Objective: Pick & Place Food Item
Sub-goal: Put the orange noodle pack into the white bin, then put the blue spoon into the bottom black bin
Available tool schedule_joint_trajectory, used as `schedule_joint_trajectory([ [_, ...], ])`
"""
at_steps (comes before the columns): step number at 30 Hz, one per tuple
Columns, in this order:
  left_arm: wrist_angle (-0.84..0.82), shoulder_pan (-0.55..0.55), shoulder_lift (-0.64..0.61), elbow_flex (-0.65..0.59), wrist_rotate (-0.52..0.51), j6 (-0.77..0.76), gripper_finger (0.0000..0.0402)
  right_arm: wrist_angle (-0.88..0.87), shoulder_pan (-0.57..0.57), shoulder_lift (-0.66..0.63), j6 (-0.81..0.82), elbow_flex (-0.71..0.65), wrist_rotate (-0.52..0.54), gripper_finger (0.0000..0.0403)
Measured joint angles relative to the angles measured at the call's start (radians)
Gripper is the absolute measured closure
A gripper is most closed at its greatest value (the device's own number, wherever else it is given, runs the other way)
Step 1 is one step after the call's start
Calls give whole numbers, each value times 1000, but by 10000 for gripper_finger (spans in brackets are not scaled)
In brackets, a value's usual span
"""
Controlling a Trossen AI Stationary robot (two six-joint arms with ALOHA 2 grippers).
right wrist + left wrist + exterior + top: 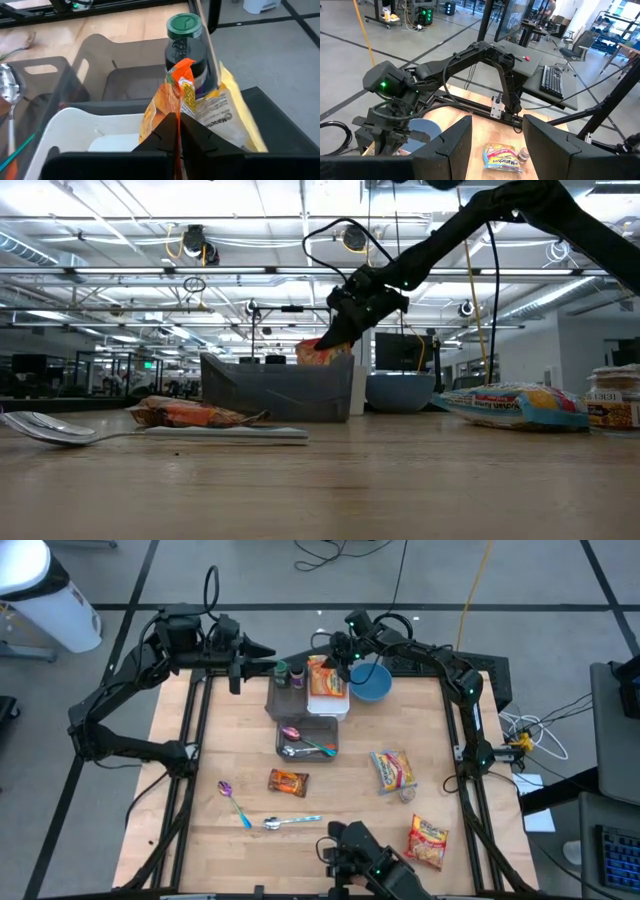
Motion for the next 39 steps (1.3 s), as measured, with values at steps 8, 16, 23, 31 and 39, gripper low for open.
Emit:
schedule_joint_trajectory([
  [8, 0, 0, 0, 0, 0, 0, 220, 1, 2, 0, -22, 0, 44, 348],
  [16, -1, 9, 0, 0, 0, 4, 220, 26, 6, 0, -6, 0, 120, 291],
  [23, -9, 48, 0, 0, -1, 0, 220, 58, 5, -32, 61, 0, 122, 259],
  [31, -109, 100, -48, 2, 2, -6, 220, 53, 5, -153, 134, 0, 146, 253],
  [39, -407, 104, -163, -18, -17, 58, 220, 70, 14, -289, 349, -7, 141, 247],
])
